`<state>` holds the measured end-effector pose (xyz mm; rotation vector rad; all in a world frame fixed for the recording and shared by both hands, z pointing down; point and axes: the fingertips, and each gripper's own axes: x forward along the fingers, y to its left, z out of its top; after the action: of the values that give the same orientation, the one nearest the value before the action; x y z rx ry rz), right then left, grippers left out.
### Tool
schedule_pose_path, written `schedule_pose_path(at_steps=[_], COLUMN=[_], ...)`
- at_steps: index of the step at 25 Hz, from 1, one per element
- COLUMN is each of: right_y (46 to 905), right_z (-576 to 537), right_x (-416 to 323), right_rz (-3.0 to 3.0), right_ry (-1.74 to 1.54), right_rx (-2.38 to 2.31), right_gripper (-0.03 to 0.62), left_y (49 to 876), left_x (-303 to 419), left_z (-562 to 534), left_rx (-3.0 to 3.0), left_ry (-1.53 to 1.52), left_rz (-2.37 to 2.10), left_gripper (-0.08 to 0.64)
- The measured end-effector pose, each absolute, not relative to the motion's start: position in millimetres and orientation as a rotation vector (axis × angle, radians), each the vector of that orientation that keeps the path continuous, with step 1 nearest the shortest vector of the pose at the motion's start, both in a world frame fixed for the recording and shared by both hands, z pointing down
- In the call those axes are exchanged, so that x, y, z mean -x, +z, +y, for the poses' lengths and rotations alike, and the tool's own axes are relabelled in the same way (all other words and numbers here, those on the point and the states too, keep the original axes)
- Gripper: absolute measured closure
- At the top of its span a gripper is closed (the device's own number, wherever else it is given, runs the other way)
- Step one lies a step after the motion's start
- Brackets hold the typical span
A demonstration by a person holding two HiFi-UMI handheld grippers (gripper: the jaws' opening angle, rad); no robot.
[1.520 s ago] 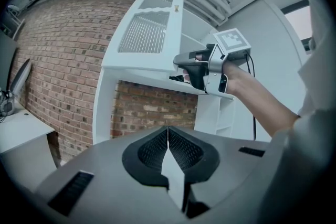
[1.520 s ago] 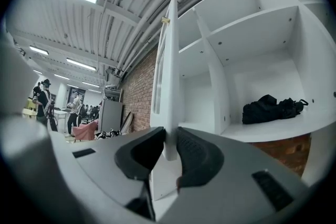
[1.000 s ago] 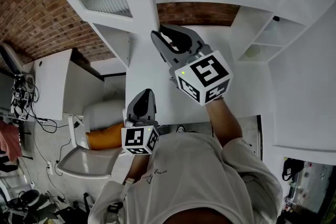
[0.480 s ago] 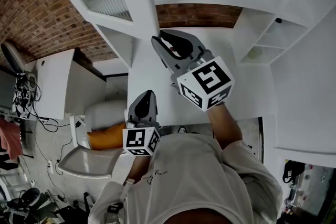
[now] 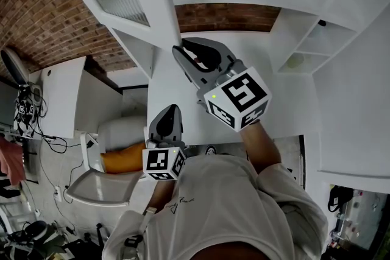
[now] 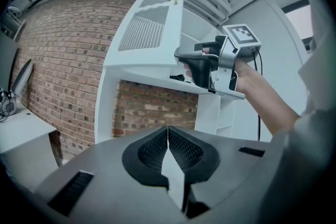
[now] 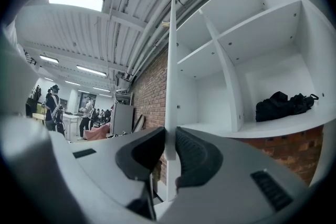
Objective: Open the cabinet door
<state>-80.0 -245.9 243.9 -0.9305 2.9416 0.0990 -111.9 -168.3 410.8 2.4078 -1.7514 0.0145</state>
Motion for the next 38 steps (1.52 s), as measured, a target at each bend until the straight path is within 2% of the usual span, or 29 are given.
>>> schedule_pose_path(at_steps=[38], right_y=[243], right_z=[-196], right_x=[113], right_rz=[3.045], right_ry=[0.161], right_rx=[0.575], right_gripper=[0.518], left_y=[415], left_x=[119], left_z=[-158], left_rx=[-2.373], left_ry=[0.023], left_rz=[-1.769], left_gripper=[0.543])
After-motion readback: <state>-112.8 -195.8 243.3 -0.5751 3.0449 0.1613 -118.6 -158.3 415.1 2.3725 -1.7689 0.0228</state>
